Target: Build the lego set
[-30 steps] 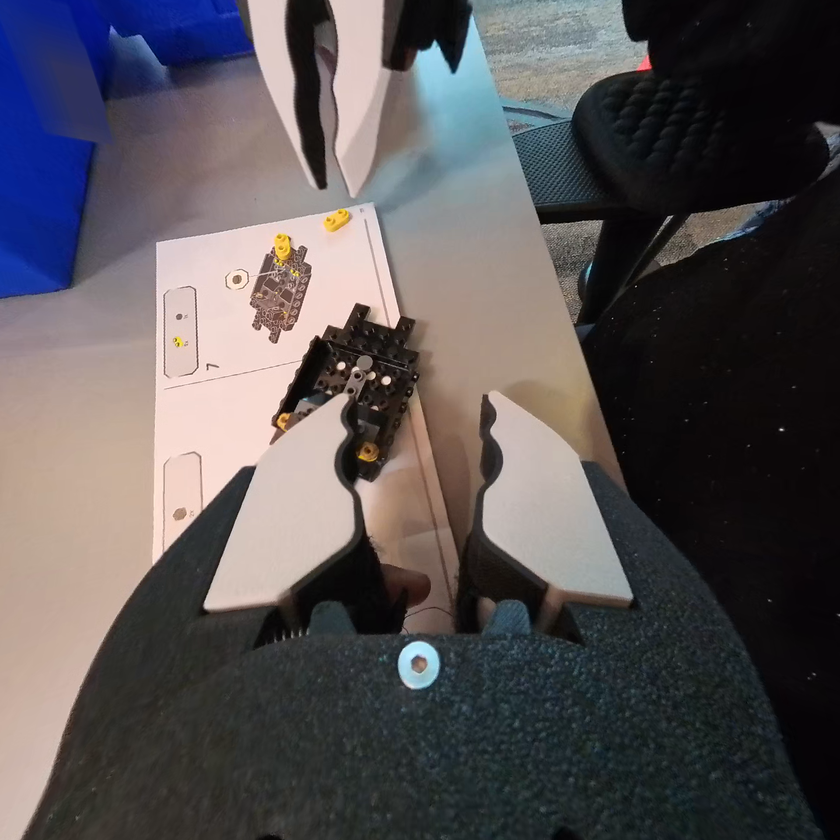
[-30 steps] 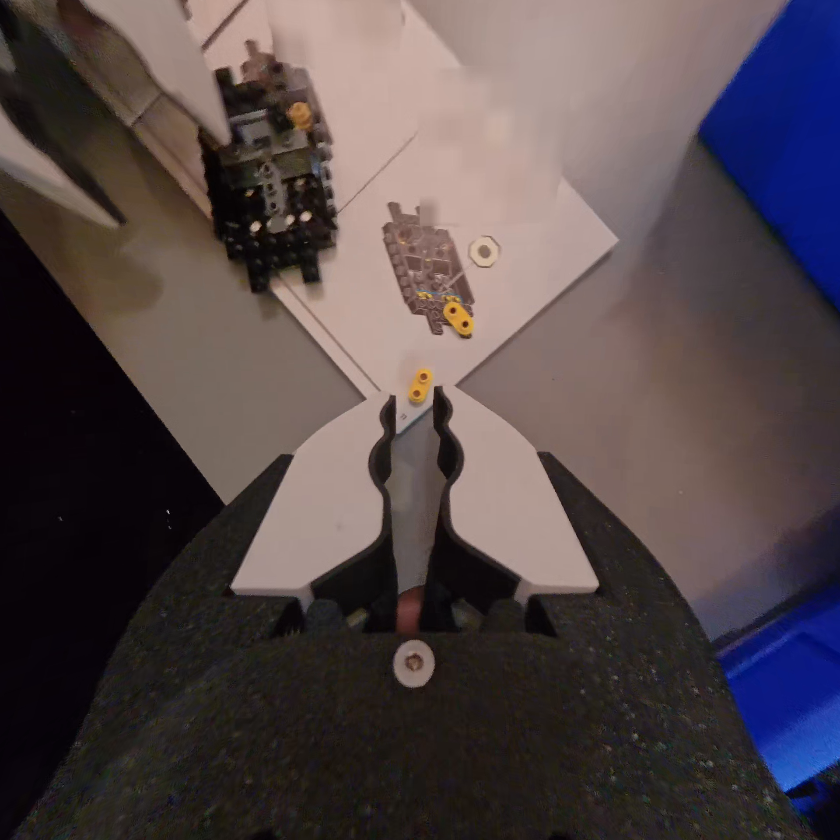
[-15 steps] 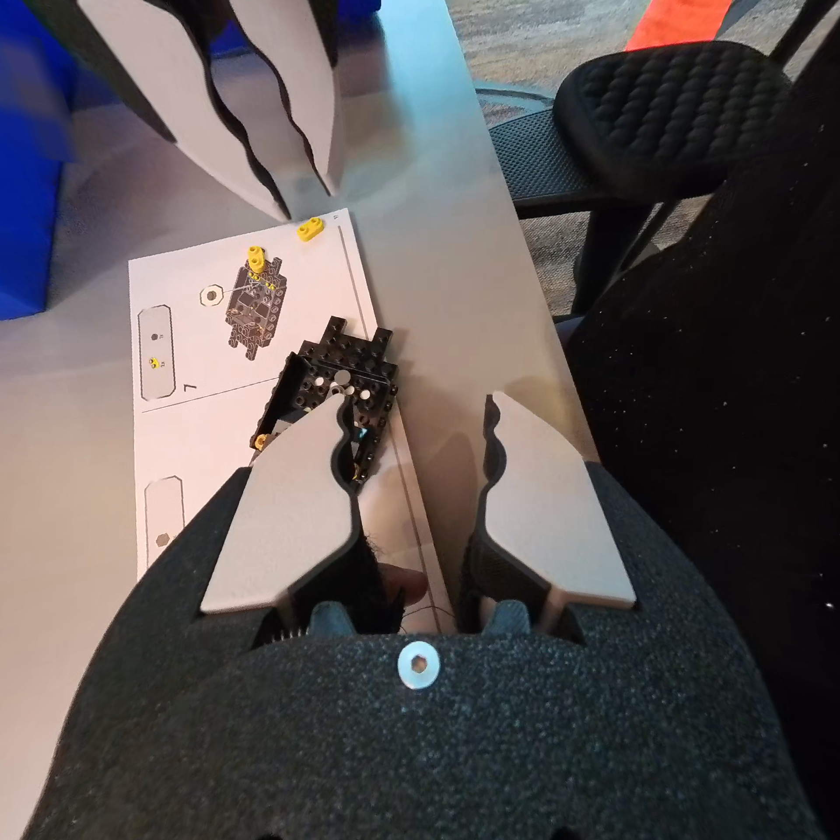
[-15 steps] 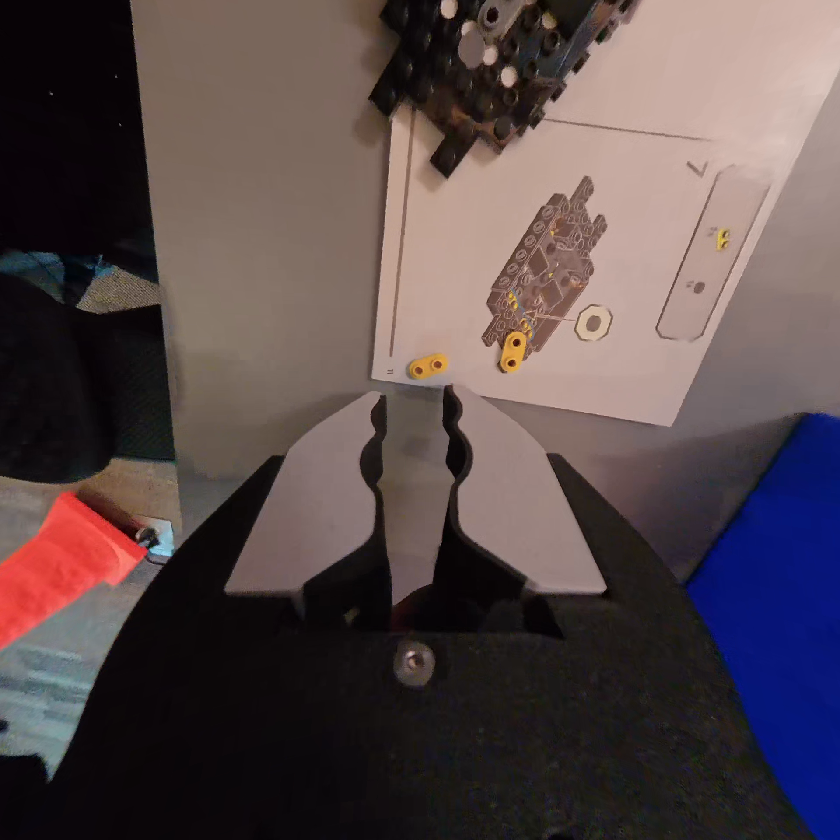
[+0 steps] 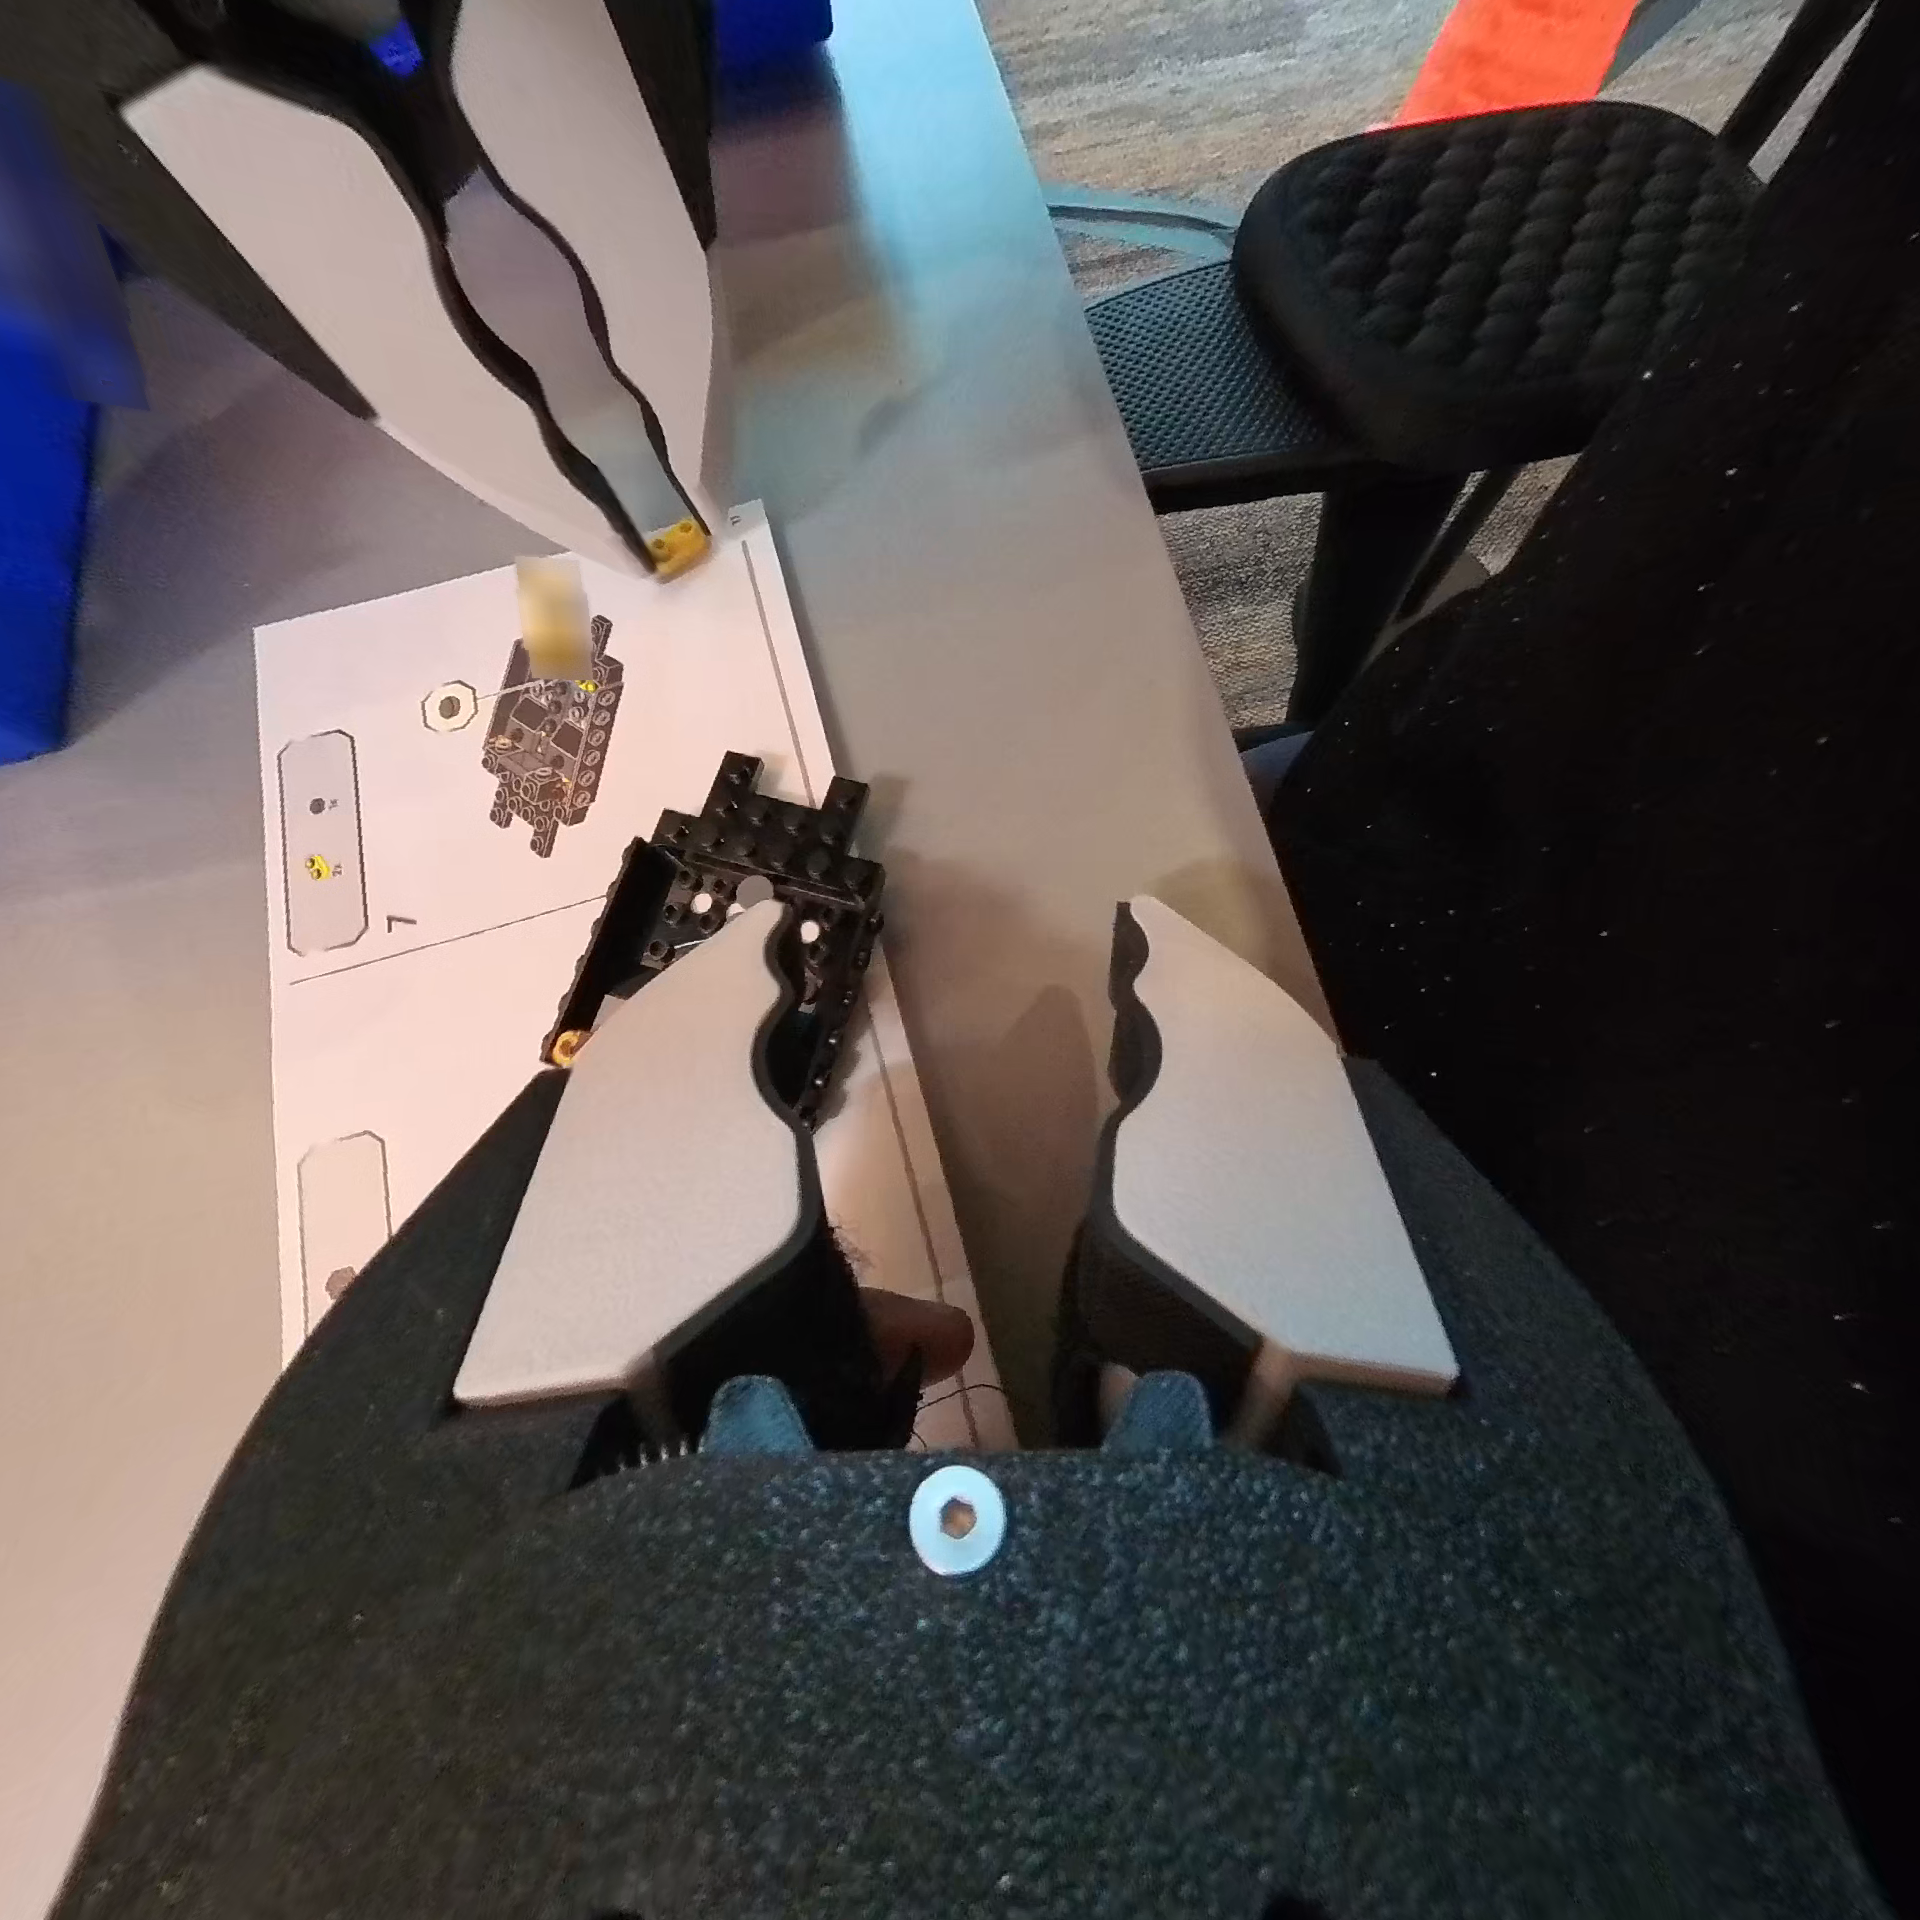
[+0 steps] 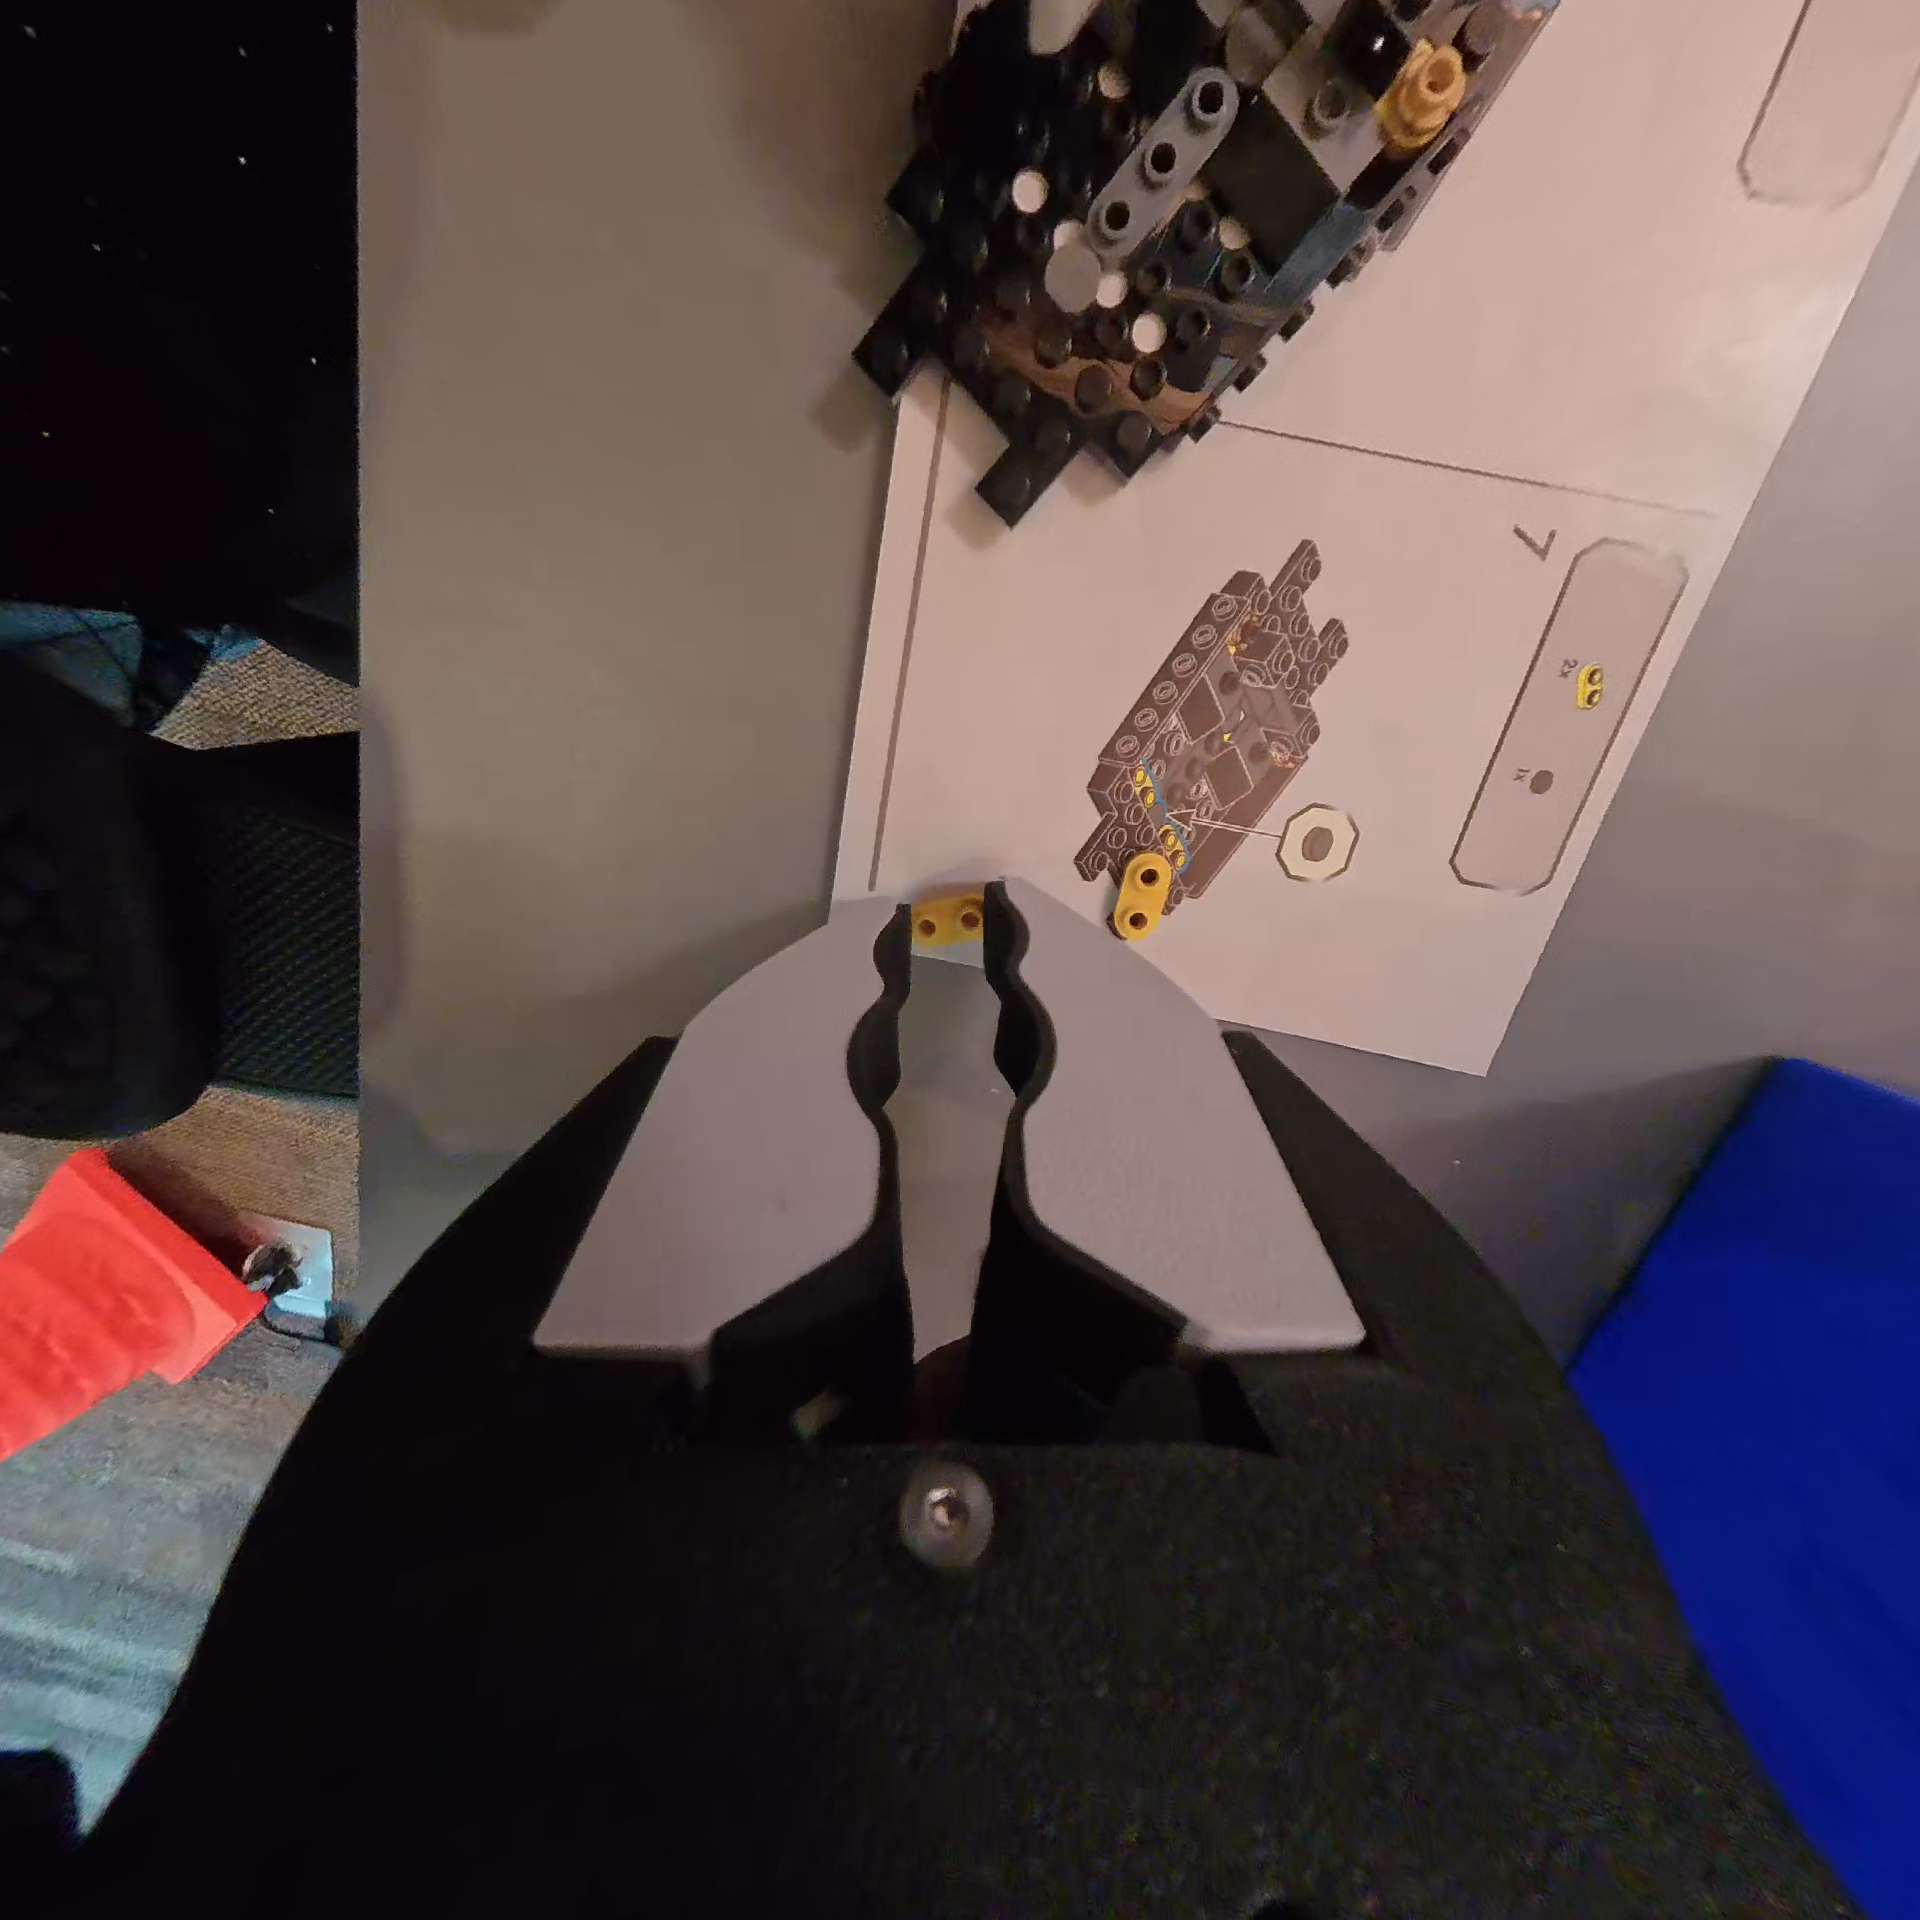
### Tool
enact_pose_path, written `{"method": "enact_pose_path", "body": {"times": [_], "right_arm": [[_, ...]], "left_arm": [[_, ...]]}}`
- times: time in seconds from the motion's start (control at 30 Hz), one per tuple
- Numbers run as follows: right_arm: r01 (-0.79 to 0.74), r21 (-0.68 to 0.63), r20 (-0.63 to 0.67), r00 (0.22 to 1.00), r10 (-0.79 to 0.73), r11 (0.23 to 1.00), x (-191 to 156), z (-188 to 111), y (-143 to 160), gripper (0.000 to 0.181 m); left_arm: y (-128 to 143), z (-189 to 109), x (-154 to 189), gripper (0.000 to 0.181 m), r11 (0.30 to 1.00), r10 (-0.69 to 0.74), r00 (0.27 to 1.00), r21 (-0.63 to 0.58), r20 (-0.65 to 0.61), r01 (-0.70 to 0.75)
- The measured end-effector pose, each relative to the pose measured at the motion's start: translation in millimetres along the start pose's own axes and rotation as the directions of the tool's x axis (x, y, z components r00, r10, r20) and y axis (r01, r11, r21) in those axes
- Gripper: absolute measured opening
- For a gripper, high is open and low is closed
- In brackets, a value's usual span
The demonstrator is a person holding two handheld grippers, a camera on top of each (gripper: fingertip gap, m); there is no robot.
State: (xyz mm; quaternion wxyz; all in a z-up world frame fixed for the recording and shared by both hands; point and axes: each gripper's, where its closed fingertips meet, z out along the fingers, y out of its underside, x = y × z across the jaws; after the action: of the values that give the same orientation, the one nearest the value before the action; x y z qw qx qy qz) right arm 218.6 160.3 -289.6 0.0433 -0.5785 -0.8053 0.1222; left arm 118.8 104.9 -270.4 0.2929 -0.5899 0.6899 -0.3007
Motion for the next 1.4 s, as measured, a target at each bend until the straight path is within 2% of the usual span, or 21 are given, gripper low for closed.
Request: {"method": "enact_pose_path", "body": {"times": [0.1,0.23,0.37,0.5,0.6,0.67,0.77,0.9,1.0,1.1,1.4], "right_arm": [[-0.017,0.051,-0.003,1.000,0.018,0.999,-0.8,-8.6,-7.0,0.020],[-0.026,0.006,-0.008,1.000,0.026,1.000,2.5,-6.0,1.9,0.022],[-0.016,0.020,-0.014,1.000,0.017,1.000,5.5,-1.7,-1.7,0.021],[-0.018,-0.001,0.004,1.000,0.018,1.000,6.1,2.9,1.9,0.016],[-0.054,0.030,0.014,0.998,0.054,0.998,5.8,2.0,-1.5,0.015],[-0.145,0.106,0.006,0.989,0.145,0.984,8.5,-3.4,-12.0,0.015],[-0.371,0.231,0.000,0.925,0.381,0.900,12.7,-13.3,-36.8,0.015],[-0.606,0.332,-0.007,0.765,0.644,0.723,14.1,-8.1,-66.8,0.015],[-0.697,0.337,-0.030,0.664,0.747,0.633,14.4,4.5,-73.9,0.015],[-0.740,0.372,-0.055,0.585,0.809,0.560,21.1,3.0,-79.6,0.015],[-0.791,0.294,-0.147,0.518,0.843,0.537,27.3,6.0,-80.0,0.015]], "left_arm": [[-0.1,-0.9,-0.3,0.057,1.000,0.001,1.000,0.004,0.002,-0.001],[0.8,-1.3,-1.3,0.056,1.000,0.002,1.000,0.001,0.006,-0.002],[0.8,-1.8,-1.8,0.056,1.000,0.003,1.000,0.000,0.009,-0.003],[1.6,-1.5,-2.4,0.056,1.000,0.002,1.000,-0.003,0.009,-0.002],[0.8,-1.5,-3.7,0.056,1.000,-0.002,1.000,0.003,0.014,0.002],[0.5,-2.5,-5.8,0.056,1.000,-0.001,1.000,0.004,0.026,0.001],[-1.1,-6.4,-9.6,0.056,1.000,-0.014,0.999,0.025,0.043,0.012],[-1.7,-10.5,-15.0,0.056,0.997,-0.053,0.997,0.051,0.052,0.050],[-5.3,-14.2,-15.0,0.056,0.996,-0.058,0.997,0.077,0.048,0.054],[-7.8,-16.4,-15.4,0.056,0.994,-0.056,0.997,0.092,0.045,0.051],[-5.7,-20.3,-16.1,0.056,0.988,-0.083,0.996,0.131,0.018,0.080]]}}
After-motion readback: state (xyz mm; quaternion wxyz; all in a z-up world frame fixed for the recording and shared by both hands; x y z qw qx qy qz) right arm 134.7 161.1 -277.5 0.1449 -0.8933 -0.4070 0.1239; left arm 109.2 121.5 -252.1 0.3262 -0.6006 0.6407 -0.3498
